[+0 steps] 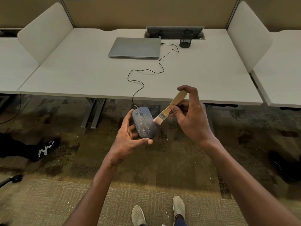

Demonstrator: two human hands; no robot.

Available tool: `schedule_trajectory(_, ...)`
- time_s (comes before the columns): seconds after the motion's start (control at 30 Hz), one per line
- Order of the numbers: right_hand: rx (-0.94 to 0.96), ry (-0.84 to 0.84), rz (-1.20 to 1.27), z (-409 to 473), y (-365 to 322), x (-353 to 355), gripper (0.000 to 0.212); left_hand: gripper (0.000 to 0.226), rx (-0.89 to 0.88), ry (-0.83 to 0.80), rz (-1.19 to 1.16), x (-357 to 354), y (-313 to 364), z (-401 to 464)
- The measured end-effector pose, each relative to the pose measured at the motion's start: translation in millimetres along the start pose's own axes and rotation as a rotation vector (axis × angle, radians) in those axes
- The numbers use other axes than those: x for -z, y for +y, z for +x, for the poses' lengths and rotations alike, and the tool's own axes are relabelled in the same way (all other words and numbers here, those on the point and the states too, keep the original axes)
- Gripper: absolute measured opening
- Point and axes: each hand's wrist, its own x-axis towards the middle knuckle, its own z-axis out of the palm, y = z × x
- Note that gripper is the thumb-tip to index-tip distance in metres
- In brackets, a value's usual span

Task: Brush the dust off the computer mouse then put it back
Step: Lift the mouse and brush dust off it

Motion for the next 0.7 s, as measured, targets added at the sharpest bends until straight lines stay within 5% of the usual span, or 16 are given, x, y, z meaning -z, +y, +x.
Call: schedule_trajectory(0.7,-0.017,-0.278,0.013,-12,19,-34,0.056,0.135,0.150,-0.004,-0.057,2,-36,6)
